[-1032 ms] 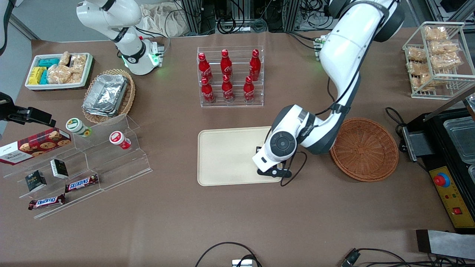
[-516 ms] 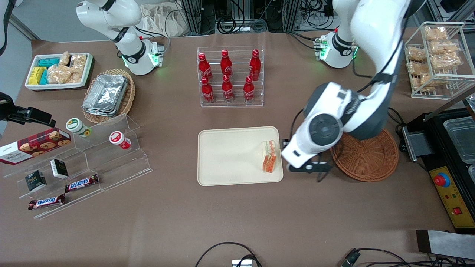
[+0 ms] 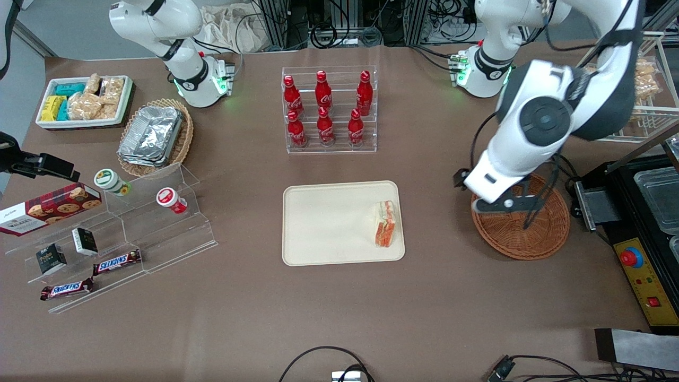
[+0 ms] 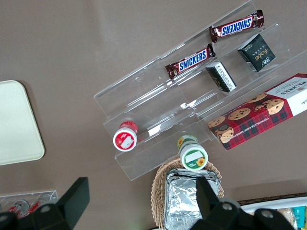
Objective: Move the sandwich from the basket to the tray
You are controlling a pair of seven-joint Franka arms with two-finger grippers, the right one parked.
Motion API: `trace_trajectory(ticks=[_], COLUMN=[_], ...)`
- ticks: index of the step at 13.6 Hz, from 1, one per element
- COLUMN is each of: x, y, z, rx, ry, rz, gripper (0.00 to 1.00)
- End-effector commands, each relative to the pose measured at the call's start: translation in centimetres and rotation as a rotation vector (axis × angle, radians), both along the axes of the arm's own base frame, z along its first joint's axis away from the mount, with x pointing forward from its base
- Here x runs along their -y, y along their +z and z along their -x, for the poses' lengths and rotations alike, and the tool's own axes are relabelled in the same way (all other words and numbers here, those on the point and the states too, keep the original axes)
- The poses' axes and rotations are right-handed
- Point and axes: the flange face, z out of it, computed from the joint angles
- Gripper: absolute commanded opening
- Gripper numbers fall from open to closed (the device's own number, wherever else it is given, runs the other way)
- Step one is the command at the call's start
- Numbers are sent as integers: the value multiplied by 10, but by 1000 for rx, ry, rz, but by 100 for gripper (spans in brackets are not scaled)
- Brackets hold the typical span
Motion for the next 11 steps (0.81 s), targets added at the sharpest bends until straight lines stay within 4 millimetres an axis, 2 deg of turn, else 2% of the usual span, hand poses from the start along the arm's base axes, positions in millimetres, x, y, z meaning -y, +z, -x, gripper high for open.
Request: trace_trajectory(ticks=[1, 2, 3, 5, 7, 9, 10, 11], x=[-59, -76, -101, -147, -158, -177, -186, -189], y=[38, 54, 67, 71, 77, 70, 67, 76], z=[0, -6, -19, -44, -46, -49, -58, -65], rx=[-23, -43, -47, -50, -32, -40, -40, -21], ry=[-44, -13, 33, 109, 113, 138, 157, 169], rz=[20, 49, 73, 96, 108, 111, 107, 109], gripper=[100, 100, 100, 100, 100, 100, 100, 100])
